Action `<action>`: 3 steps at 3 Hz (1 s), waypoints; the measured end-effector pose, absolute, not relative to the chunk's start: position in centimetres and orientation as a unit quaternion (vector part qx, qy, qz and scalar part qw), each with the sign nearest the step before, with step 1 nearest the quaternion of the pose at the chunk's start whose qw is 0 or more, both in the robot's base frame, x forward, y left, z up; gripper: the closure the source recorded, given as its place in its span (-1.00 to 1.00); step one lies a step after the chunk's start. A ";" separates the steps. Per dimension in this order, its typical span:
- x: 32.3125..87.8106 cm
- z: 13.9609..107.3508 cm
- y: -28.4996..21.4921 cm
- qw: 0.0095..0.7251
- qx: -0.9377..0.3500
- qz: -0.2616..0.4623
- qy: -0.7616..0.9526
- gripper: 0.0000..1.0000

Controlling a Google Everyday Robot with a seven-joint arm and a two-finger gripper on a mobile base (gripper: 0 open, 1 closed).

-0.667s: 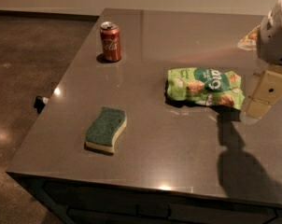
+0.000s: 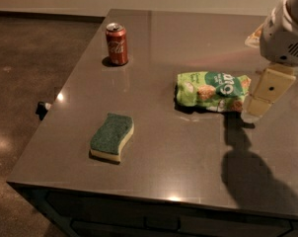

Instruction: Move green rice chip bag near coke can

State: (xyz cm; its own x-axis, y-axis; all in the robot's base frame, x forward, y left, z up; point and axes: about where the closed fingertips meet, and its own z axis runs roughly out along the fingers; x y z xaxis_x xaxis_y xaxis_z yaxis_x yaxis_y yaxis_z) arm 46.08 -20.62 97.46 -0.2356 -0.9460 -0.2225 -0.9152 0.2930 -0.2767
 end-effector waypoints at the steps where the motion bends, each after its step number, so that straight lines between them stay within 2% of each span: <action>1: 48.5 97.0 -19.9 0.178 -0.582 -0.055 0.791 -1.00; 3: 54.7 92.0 -19.7 0.126 -0.585 -0.050 0.800 -1.00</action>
Offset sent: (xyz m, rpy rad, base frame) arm 0.0895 0.0206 -0.0515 -0.0638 0.0338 -0.0701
